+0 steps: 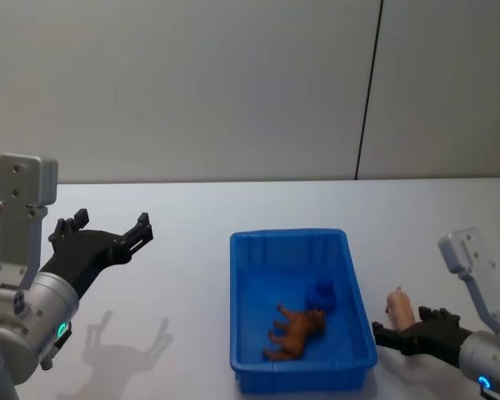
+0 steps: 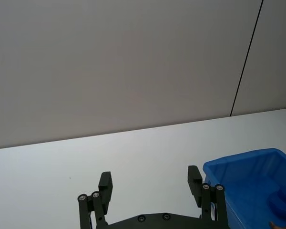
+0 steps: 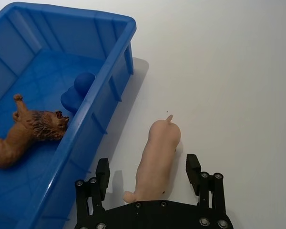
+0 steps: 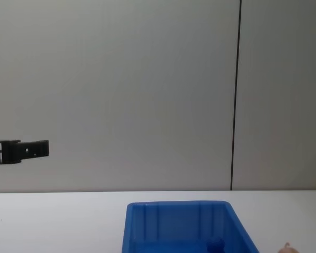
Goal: Pick up the two dolls from the table and place them into the box.
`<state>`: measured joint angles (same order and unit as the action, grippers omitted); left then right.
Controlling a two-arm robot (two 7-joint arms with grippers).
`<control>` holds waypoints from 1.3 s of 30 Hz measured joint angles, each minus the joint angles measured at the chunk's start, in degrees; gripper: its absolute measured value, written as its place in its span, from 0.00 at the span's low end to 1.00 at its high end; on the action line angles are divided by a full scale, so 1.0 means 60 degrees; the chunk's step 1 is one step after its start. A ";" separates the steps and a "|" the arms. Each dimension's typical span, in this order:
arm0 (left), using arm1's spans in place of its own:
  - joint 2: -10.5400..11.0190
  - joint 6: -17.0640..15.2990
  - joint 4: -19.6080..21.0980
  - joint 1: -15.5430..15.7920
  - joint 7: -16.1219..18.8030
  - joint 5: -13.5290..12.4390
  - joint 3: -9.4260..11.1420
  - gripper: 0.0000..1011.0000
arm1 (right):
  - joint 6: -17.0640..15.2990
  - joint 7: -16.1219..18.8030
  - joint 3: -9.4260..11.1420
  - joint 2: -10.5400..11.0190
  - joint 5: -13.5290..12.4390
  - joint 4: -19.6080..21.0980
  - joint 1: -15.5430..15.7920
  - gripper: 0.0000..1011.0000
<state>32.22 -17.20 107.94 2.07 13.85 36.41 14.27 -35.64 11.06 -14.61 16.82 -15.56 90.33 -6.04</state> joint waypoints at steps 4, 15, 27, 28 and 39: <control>0.0001 0.0000 0.0000 0.0000 0.0000 0.0000 0.0000 0.99 | 0.0001 0.0008 -0.0018 -0.0023 0.0037 -0.0046 -0.0029 0.91; 0.0000 0.0000 0.0000 0.0000 -0.0001 0.0000 0.0000 0.99 | 0.0006 0.0021 -0.0044 -0.0062 0.0094 -0.0125 -0.0076 0.58; 0.0000 0.0000 0.0000 0.0000 0.0000 0.0000 0.0000 0.99 | 0.0038 0.0030 -0.0053 -0.0071 0.0125 -0.0151 -0.0090 0.36; 0.0001 0.0001 0.0000 0.0000 0.0000 0.0000 0.0000 0.99 | 0.0050 0.0030 -0.0052 -0.0070 0.0130 -0.0148 -0.0090 0.36; 0.0000 0.0000 0.0000 0.0000 0.0000 0.0000 0.0000 0.99 | 0.0535 -0.0060 0.0005 -0.0013 0.0373 0.0088 -0.0129 0.36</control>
<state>32.22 -17.19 107.94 2.07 13.84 36.41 14.27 -32.43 10.71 -14.58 16.74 -13.32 90.86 -6.81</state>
